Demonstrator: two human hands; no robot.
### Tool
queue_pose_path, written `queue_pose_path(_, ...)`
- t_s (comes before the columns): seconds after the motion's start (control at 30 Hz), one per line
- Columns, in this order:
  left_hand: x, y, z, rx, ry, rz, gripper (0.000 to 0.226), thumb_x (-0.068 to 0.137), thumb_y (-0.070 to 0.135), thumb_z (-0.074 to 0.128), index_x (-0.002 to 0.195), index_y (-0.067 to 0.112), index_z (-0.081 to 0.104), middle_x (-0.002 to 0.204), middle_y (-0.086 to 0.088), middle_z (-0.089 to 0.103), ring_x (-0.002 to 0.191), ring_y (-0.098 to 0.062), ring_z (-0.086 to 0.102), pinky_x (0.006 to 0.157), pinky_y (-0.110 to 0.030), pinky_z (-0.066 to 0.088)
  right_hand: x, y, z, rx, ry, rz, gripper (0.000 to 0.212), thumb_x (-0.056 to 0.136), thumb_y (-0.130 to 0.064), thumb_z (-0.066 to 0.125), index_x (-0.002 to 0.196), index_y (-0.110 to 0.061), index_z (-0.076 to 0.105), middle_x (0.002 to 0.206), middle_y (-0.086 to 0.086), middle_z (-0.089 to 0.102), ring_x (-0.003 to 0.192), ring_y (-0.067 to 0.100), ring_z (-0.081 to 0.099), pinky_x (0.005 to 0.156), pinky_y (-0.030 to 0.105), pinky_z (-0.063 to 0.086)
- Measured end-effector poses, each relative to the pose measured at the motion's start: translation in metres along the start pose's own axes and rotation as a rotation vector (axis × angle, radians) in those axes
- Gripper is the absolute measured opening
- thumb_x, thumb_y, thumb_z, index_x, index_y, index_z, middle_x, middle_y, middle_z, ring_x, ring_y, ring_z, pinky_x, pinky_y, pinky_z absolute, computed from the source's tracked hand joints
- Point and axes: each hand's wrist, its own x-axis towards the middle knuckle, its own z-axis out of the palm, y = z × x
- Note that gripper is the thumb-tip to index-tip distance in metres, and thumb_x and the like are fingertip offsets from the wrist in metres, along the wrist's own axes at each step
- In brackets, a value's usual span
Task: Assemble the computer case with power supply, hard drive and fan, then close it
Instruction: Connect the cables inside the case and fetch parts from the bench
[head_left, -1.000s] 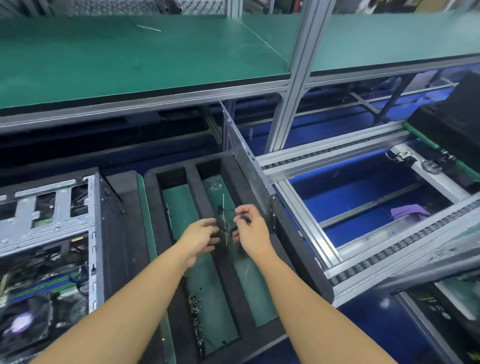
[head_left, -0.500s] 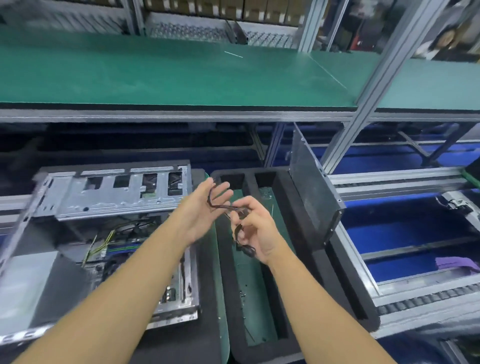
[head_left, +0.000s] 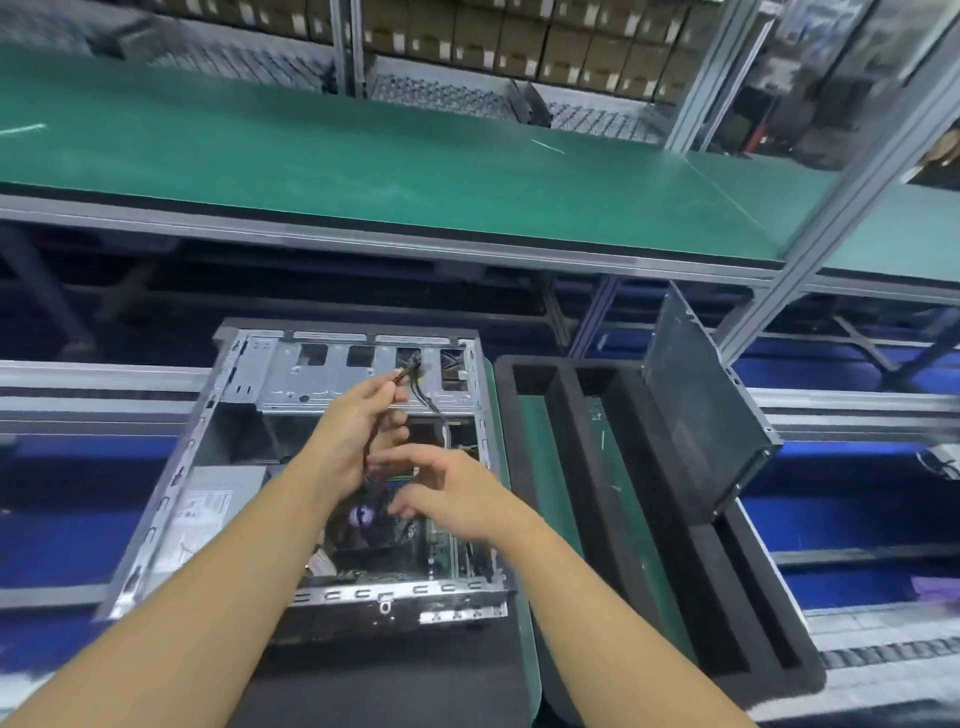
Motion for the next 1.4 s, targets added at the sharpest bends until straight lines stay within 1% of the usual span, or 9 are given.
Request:
queue_pose_path(0.13, -0.003, -0.005, -0.034, 0.061, -0.055, 0.007, 0.021, 0.105, 0.009, 0.040, 0.105, 0.010, 0.061, 0.076, 0.000, 0.055, 0.051, -0.010, 0.045, 0.045, -0.023, 0.042, 0.018, 0.013, 0.026, 0.164, 0.454, -0.014, 0.034, 0.097, -0.002, 0.050, 0.093, -0.033, 0.064, 0.085, -0.008, 0.070, 0.061, 0.012, 0.058, 0.056, 0.029, 0.054)
queue_pose_path(0.23, -0.009, -0.016, -0.054, 0.042, -0.117, -0.051, 0.020, 0.104, 0.008, 0.040, 0.114, 0.008, 0.058, 0.078, 0.001, 0.056, 0.050, -0.009, 0.043, 0.045, -0.023, 0.041, 0.025, 0.029, 0.034, 0.163, 0.622, 0.018, 0.031, 0.097, -0.007, 0.055, 0.108, -0.035, 0.052, 0.108, 0.004, 0.063, 0.073, 0.017, 0.061, 0.065, 0.031, 0.053)
queue_pose_path(0.4, -0.020, -0.031, -0.065, 0.157, -0.276, -0.143, 0.015, 0.102, 0.010, 0.047, 0.113, 0.008, 0.058, 0.077, -0.001, 0.059, 0.056, -0.013, 0.046, 0.046, -0.026, 0.039, 0.025, 0.043, 0.037, -0.022, 0.509, -0.002, 0.067, 0.096, -0.005, 0.055, 0.149, -0.043, 0.037, 0.136, -0.027, 0.051, 0.079, 0.006, 0.059, 0.071, 0.020, 0.051)
queue_pose_path(0.63, -0.014, -0.033, -0.069, 0.237, -0.167, -0.048, 0.019, 0.097, 0.004, 0.055, 0.096, 0.011, 0.073, 0.076, -0.008, 0.060, 0.058, -0.015, 0.052, 0.045, -0.026, 0.042, 0.023, 0.040, 0.037, 0.041, 0.444, 0.010, 0.032, 0.095, -0.018, 0.061, 0.109, -0.046, 0.069, 0.096, -0.007, 0.074, 0.078, 0.012, 0.066, 0.070, 0.041, 0.061)
queue_pose_path(0.87, -0.008, -0.043, -0.071, 0.777, 0.182, 0.183, 0.022, 0.097, 0.024, 0.051, 0.090, 0.030, 0.071, 0.095, 0.009, 0.072, 0.089, -0.014, 0.064, 0.077, -0.033, 0.051, 0.025, 0.044, 0.034, 0.135, 0.556, 0.077, 0.018, 0.100, -0.009, 0.054, 0.101, -0.020, 0.067, 0.076, 0.000, 0.061, 0.063, 0.012, 0.056, 0.059, 0.024, 0.052)
queue_pose_path(0.97, -0.005, -0.047, -0.079, 0.994, 0.318, 0.052, 0.013, 0.096, 0.032, 0.049, 0.104, 0.028, 0.058, 0.107, 0.002, 0.065, 0.094, -0.019, 0.059, 0.078, -0.035, 0.048, 0.025, 0.043, 0.034, 0.103, 0.555, 0.086, 0.022, 0.092, -0.008, 0.052, 0.091, -0.024, 0.067, 0.069, 0.003, 0.053, 0.055, 0.012, 0.051, 0.052, 0.021, 0.048)
queue_pose_path(1.1, -0.002, -0.048, -0.072, 0.870, 0.142, -0.168, 0.035, 0.097, 0.028, 0.047, 0.131, 0.037, 0.047, 0.101, 0.002, 0.063, 0.079, -0.013, 0.059, 0.056, -0.024, 0.043, 0.027, 0.047, 0.033, 0.086, 0.530, 0.103, 0.025, 0.080, -0.019, 0.045, 0.074, -0.031, 0.066, 0.051, -0.007, 0.046, 0.048, 0.013, 0.047, 0.057, 0.032, 0.044)
queue_pose_path(1.23, 0.003, -0.047, -0.068, 0.755, 0.025, -0.122, 0.052, 0.095, 0.007, 0.048, 0.144, 0.023, 0.049, 0.137, 0.001, 0.055, 0.109, -0.009, 0.052, 0.087, -0.022, 0.038, 0.028, 0.050, 0.032, 0.123, 0.544, 0.102, 0.024, 0.079, -0.019, 0.045, 0.073, -0.030, 0.065, 0.047, -0.007, 0.044, 0.047, 0.014, 0.042, 0.060, 0.043, 0.042)
queue_pose_path(1.4, 0.000, -0.039, -0.067, 0.537, 0.137, 0.086, 0.031, 0.091, 0.002, 0.056, 0.113, 0.018, 0.070, 0.106, 0.001, 0.075, 0.102, -0.010, 0.068, 0.076, -0.014, 0.048, 0.026, 0.046, 0.032, 0.064, 0.542, 0.124, 0.023, 0.080, -0.022, 0.043, 0.074, -0.030, 0.063, 0.050, -0.011, 0.045, 0.049, 0.015, 0.046, 0.050, 0.024, 0.043)
